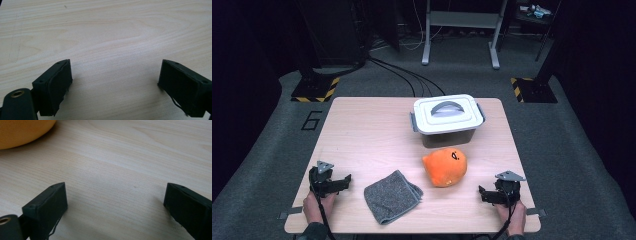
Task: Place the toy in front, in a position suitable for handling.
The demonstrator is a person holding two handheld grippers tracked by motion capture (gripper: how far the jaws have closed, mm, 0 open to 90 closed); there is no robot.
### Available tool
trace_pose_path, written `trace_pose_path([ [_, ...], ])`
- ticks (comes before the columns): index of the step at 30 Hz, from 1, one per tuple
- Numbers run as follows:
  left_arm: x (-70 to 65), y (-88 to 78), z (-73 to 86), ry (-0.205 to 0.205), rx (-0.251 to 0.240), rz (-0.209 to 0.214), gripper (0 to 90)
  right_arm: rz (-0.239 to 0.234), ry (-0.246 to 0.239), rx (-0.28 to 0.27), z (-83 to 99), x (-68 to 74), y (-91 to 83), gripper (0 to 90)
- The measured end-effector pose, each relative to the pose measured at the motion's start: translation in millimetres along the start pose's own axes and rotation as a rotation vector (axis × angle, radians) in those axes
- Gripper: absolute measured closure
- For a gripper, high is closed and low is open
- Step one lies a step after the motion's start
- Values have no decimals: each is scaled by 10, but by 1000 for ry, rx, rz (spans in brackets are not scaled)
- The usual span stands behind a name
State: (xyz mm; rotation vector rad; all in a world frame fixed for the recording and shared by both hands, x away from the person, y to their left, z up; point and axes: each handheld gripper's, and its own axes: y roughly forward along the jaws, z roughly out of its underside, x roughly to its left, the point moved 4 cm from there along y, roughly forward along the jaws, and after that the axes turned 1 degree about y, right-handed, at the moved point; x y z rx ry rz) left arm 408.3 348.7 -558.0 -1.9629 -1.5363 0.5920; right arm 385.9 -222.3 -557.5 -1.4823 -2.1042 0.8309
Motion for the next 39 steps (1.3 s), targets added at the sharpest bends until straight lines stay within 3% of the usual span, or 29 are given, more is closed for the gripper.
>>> trace_pose_path([
  [32,3,14,-6,6,-9,-7,115,-6,-7,-2,3,7,-7,48],
  [39,5,12,-7,7,-7,-5,115,-2,4,35,-13,22,1,0],
])
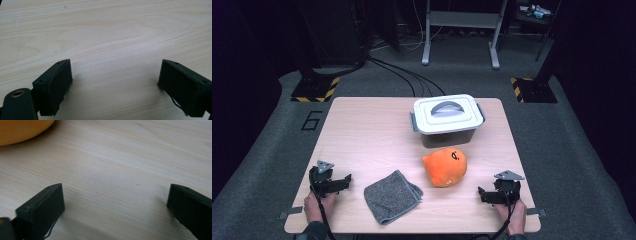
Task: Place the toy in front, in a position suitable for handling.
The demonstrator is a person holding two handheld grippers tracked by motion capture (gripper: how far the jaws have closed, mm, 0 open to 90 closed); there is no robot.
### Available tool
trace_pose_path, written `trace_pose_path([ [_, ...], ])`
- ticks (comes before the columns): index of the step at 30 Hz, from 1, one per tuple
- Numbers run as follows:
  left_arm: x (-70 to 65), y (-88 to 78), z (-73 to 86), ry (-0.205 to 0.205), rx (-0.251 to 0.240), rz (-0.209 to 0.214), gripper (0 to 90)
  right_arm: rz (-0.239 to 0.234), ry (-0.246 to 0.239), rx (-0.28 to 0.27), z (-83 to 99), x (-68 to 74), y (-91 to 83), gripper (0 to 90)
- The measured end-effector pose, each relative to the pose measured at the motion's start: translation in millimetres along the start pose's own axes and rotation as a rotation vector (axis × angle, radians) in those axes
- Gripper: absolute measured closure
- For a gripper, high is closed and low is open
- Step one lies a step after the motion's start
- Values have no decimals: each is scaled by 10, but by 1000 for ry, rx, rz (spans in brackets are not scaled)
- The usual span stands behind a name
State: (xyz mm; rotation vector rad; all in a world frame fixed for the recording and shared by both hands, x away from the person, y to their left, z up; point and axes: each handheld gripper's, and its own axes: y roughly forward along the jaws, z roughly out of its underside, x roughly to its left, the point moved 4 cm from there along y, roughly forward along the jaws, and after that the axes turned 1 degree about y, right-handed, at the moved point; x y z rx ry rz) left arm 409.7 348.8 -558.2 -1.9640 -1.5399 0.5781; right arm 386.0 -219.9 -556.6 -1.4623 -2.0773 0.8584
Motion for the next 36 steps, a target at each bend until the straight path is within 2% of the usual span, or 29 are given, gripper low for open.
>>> trace_pose_path([
  [5,0,0,-1,0,0,0,115,-27,51,-24,-42,49,-67,0],
  [9,0,0,-1,1,0,0,115,-54,50,-46,-126,149,-136,0],
  [10,-1,-1,0,-1,1,1,115,-65,37,-50,-148,176,-150,0],
  [15,-2,1,0,0,-1,-4,115,-82,39,-55,-252,303,-226,0],
  [23,-2,1,0,0,0,-4,115,-118,11,-71,-451,473,-319,0],
  [36,-3,1,0,0,-1,-5,115,-160,-50,-81,-784,799,-266,0],
])
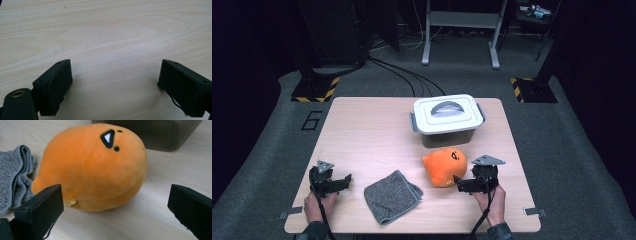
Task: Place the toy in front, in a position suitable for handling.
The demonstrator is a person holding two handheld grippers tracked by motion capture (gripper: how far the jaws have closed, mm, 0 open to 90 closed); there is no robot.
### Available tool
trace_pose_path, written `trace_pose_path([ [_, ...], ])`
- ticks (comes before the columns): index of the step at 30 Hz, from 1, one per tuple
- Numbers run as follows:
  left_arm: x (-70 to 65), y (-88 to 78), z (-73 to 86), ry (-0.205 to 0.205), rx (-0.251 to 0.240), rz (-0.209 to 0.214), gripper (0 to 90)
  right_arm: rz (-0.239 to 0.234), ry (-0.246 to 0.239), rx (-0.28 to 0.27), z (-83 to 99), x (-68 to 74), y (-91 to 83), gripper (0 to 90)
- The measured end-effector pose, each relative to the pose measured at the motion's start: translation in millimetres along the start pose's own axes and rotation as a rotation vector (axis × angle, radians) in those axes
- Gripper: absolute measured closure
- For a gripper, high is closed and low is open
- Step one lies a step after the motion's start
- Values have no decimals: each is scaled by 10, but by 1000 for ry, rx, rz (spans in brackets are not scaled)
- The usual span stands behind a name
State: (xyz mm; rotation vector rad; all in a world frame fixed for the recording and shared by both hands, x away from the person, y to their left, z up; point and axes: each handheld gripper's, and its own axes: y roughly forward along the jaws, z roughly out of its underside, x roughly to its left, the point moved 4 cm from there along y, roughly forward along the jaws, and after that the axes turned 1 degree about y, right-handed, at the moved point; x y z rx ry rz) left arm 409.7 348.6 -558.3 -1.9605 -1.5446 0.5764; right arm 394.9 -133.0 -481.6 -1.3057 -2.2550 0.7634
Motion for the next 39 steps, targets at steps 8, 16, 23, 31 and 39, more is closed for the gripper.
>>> trace_pose_path([
  [8,2,-6,0,2,8,6,115,-14,-34,2,-136,119,94,0],
  [16,3,-6,0,2,9,7,115,-13,-44,20,-231,185,207,0],
  [23,2,-6,0,3,9,7,115,15,-53,51,-232,213,341,11],
  [31,2,-6,0,3,9,7,115,22,-35,41,-183,192,413,86],
  [39,1,1,-1,1,0,0,115,7,-34,46,-138,169,404,239],
])
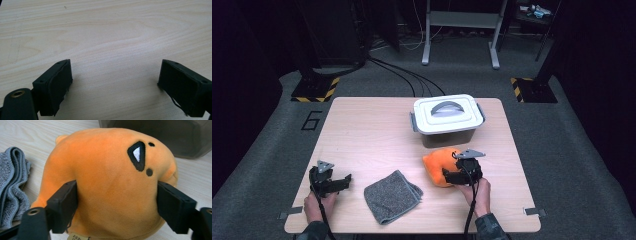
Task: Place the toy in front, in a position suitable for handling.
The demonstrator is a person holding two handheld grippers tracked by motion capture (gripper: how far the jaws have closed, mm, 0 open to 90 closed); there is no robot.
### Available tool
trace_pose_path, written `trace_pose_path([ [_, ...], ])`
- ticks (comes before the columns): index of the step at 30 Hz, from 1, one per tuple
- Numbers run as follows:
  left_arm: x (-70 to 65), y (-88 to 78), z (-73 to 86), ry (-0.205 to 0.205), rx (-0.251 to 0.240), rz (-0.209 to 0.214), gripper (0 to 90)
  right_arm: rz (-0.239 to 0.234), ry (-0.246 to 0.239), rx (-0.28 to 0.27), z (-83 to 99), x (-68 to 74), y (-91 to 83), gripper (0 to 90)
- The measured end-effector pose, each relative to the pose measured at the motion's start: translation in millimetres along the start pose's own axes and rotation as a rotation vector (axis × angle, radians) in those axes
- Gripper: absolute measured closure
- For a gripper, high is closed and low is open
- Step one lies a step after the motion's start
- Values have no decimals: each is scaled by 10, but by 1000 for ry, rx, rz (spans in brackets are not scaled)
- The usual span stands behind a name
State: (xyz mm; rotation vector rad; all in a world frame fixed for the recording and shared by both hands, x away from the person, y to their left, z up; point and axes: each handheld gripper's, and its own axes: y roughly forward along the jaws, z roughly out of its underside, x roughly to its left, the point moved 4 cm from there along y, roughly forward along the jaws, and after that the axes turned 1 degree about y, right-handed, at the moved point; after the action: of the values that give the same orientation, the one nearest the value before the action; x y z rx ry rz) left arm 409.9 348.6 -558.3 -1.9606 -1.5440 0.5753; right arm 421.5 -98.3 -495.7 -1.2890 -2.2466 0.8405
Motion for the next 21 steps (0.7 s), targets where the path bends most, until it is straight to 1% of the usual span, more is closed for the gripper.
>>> trace_pose_path([
  [1,1,-8,1,2,10,8,115,-6,6,0,3,-2,-1,254],
  [2,1,-2,0,2,3,2,115,-11,12,1,7,-8,-4,271],
  [3,2,-7,0,3,9,7,115,-14,14,-1,8,-12,-4,293],
  [4,0,0,0,0,0,0,115,-21,10,2,13,-18,-6,312],
  [5,1,-3,0,2,3,2,115,-28,21,7,17,-13,-10,329],
  [7,1,0,0,1,-1,-1,115,-38,23,4,21,-16,-16,372],
  [8,1,-8,1,2,10,8,115,-39,22,1,23,-20,-19,394],
  [10,1,-1,-1,2,1,1,115,-48,36,-5,27,-19,-30,441],
  [11,2,-8,0,2,10,7,115,-52,37,-11,28,-21,-35,462],
  [12,0,0,0,-1,0,0,115,-56,38,-17,34,-23,-43,489],
  [15,2,-7,0,2,10,7,115,-60,44,-37,46,-25,-60,527],
  [16,1,1,-1,1,-1,-1,115,-59,45,-43,51,-22,-68,539],
  [17,3,-7,0,3,9,7,115,-60,48,-50,54,-20,-77,546],
  [18,2,-6,0,3,8,6,115,-56,40,-58,59,-25,-85,556],
  [19,2,-6,-1,3,8,6,115,-53,41,-66,59,-24,-88,562],
  [20,3,-6,-1,3,8,6,115,-56,53,-74,58,-15,-95,568],
  [21,2,-6,-1,3,8,6,115,-52,54,-77,60,-13,-107,575],
])
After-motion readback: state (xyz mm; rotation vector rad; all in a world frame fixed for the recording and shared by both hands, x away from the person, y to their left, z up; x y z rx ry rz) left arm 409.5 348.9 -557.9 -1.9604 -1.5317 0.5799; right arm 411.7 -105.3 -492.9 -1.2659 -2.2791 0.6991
